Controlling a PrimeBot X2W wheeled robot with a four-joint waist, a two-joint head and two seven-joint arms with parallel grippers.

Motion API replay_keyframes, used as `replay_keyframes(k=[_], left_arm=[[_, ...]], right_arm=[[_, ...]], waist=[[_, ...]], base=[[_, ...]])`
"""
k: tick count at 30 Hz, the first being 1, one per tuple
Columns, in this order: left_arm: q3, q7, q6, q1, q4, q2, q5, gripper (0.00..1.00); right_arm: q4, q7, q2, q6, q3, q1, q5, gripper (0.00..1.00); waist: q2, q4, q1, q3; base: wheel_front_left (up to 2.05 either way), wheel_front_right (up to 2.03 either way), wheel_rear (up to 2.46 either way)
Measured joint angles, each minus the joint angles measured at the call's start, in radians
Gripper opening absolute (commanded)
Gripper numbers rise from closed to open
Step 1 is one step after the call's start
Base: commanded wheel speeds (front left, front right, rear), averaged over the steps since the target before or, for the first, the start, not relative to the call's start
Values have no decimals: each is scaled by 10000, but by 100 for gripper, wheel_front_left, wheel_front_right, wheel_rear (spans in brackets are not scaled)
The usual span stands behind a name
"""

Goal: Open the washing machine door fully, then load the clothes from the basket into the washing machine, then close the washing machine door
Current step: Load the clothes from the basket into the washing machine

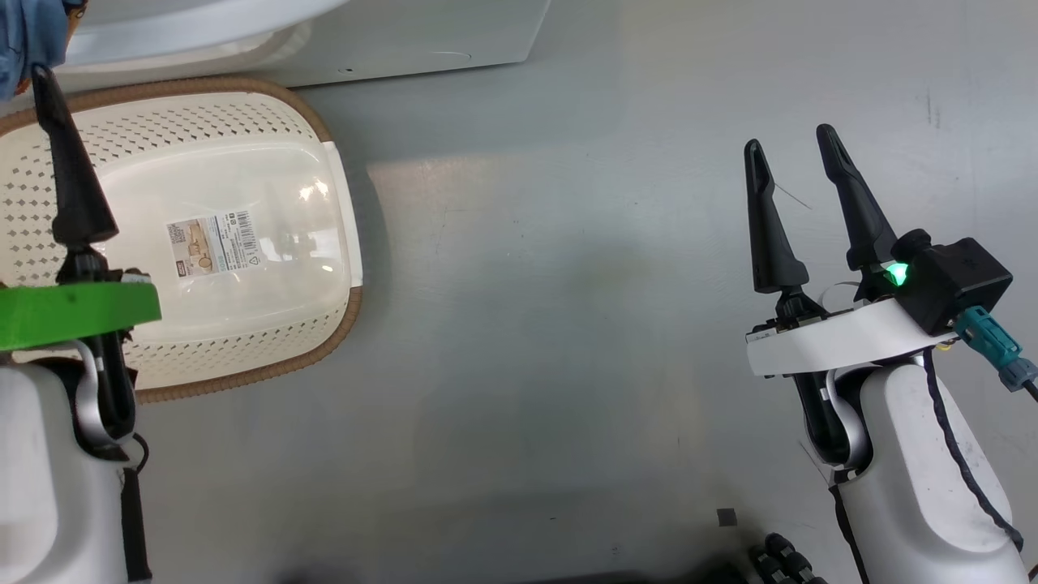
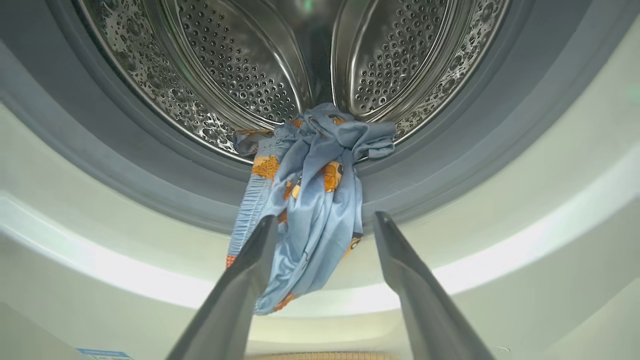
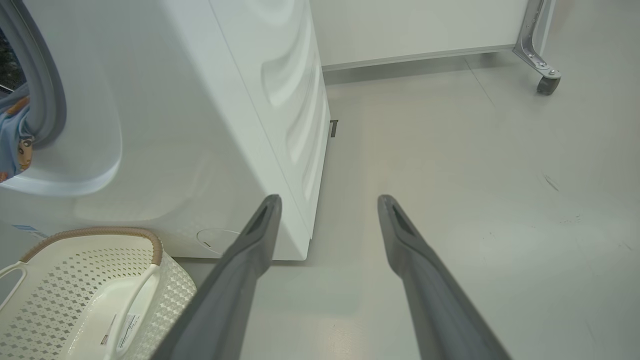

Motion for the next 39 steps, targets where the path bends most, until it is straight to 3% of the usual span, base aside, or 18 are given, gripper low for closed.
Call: replay_keyframes(k=[23, 39], left_arm=[[-42, 2, -46, 2194, -431, -349, 61, 100], [-25, 2, -46, 2309, -646, -374, 46, 100]], right_arm=[[8, 0, -2, 2, 33, -1, 0, 100], [67, -2, -2, 2, 86, -1, 2, 100]], waist=[[0, -45, 0, 27], [0, -55, 0, -40]], base=[[0, 0, 0], [0, 0, 0]])
